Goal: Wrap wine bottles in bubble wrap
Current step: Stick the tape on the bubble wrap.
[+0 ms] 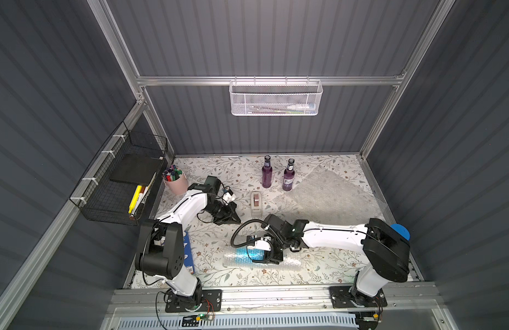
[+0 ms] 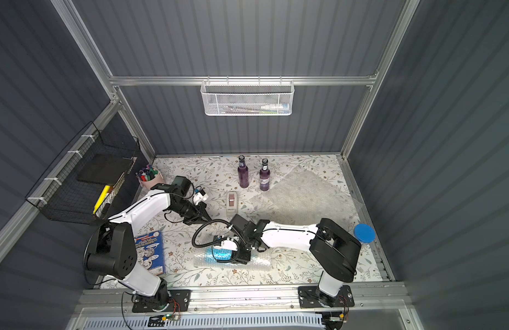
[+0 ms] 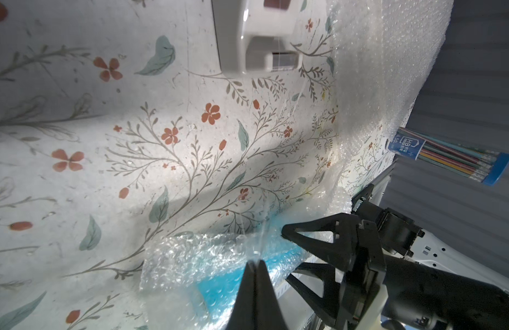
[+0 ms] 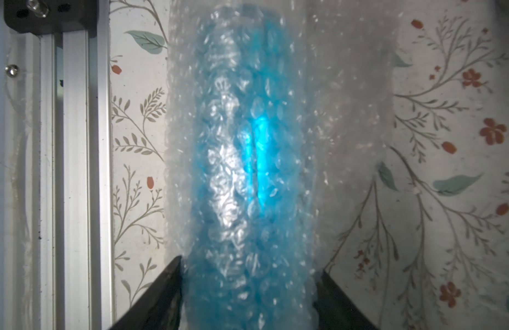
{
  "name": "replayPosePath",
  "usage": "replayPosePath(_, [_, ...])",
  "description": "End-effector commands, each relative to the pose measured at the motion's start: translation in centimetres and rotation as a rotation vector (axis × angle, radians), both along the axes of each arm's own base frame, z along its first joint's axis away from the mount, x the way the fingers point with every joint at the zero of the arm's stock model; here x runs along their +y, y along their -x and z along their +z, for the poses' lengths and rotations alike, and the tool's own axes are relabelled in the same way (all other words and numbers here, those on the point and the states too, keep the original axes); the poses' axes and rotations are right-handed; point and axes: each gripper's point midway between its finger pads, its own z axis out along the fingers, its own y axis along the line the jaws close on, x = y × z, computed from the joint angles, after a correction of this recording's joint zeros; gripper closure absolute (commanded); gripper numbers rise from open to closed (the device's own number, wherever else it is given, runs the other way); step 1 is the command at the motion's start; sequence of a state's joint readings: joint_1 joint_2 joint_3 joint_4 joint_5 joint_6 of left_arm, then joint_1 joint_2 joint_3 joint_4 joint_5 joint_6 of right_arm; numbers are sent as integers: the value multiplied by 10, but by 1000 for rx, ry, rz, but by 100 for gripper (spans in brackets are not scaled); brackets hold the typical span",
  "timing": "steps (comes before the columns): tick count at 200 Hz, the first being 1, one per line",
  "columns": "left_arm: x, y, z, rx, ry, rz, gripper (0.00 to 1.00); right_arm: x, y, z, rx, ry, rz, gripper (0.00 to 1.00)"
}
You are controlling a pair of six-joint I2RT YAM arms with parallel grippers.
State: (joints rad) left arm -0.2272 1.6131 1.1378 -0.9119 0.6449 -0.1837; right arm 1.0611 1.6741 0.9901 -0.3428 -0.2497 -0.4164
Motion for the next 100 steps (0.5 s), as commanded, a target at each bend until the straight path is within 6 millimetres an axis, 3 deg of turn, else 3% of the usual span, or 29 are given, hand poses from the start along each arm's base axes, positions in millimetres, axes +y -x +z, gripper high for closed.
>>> replayPosePath(1, [-6, -2, 2, 20, 51, 5, 100, -7, -12, -4, -128, 50, 1, 37])
replayPosePath(49, [-22, 5, -7, 70, 55, -37, 100, -8, -7, -2, -202, 50, 28, 40])
replayPosePath(100, [-59, 27, -21, 144, 74, -133, 100, -11, -5, -6, -287, 74, 49, 40])
